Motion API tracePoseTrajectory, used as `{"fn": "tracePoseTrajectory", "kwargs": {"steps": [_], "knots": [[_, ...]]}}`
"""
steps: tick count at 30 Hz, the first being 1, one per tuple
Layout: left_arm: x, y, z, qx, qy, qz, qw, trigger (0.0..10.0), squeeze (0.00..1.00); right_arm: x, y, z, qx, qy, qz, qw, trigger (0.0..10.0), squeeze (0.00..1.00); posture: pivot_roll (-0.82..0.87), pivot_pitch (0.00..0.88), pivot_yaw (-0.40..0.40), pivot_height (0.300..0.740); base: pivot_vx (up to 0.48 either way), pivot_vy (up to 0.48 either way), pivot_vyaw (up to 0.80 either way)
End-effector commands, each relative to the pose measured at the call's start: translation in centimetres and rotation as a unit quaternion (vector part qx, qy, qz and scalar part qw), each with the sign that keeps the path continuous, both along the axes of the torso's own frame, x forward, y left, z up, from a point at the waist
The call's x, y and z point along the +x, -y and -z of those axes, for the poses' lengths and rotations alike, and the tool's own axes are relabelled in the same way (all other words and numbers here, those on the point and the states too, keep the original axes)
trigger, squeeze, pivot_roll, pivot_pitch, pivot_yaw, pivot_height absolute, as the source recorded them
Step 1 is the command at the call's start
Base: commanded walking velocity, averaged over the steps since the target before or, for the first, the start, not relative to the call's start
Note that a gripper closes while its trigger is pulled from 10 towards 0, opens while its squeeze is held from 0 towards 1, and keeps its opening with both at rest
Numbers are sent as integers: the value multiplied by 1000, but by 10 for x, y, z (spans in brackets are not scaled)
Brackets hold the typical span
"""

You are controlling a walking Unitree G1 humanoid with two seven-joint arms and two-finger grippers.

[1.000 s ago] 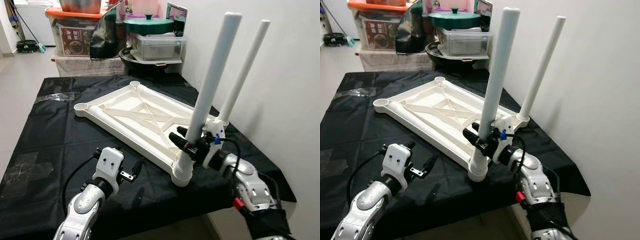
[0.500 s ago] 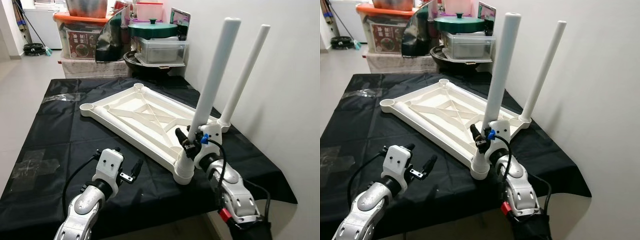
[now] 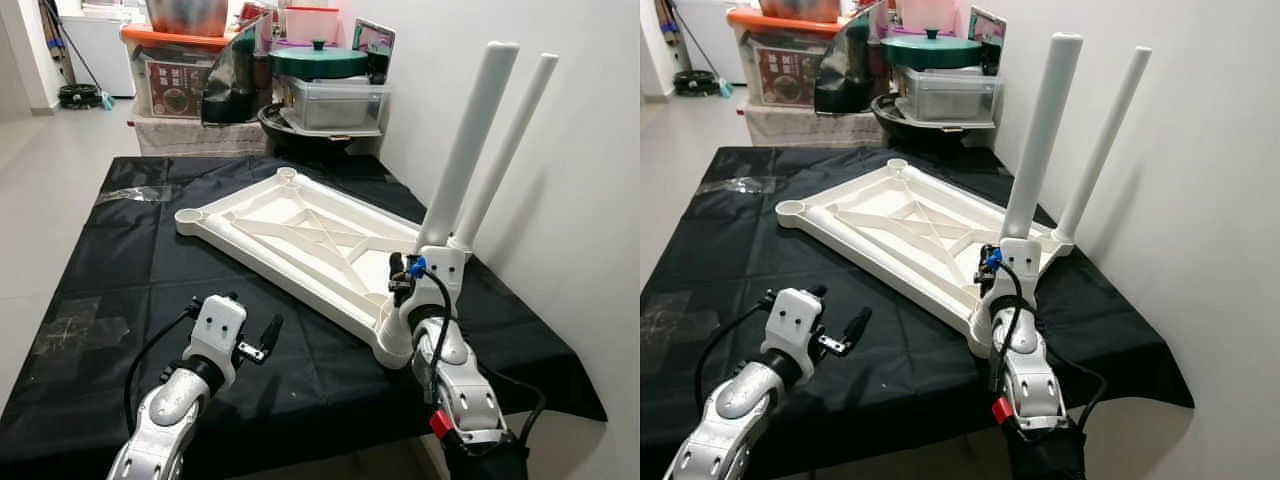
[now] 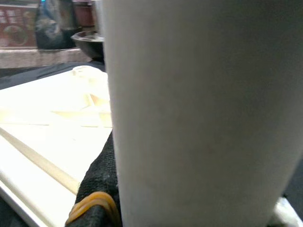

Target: Building children table

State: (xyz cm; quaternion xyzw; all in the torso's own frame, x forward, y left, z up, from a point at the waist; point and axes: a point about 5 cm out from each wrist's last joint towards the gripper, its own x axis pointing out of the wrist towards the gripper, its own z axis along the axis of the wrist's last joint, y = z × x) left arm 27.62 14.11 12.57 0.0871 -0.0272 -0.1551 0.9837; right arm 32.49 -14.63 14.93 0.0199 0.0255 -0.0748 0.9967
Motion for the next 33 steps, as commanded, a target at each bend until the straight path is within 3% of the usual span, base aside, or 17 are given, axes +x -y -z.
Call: {"fn": "tracePoseTrajectory", "kwargs": {"steps": [1, 11, 33], "knots": [[1, -3, 0, 7, 4, -9, 1000, 10000, 0, -11, 20, 50, -7, -118, 54, 991, 10000, 0, 92, 0, -100, 740, 0, 0, 0], [2, -7, 1, 12, 5, -22, 1000, 10000, 0, -13, 26, 40, -5, -84, 89, 992, 10000, 0, 87, 0, -96, 740, 0, 0, 0], [6, -6, 0, 14, 7, -19, 1000, 10000, 0, -14, 21, 25, -25, -54, 76, 995, 10000, 0, 77, 0, -86, 740, 0, 0, 0]]}}
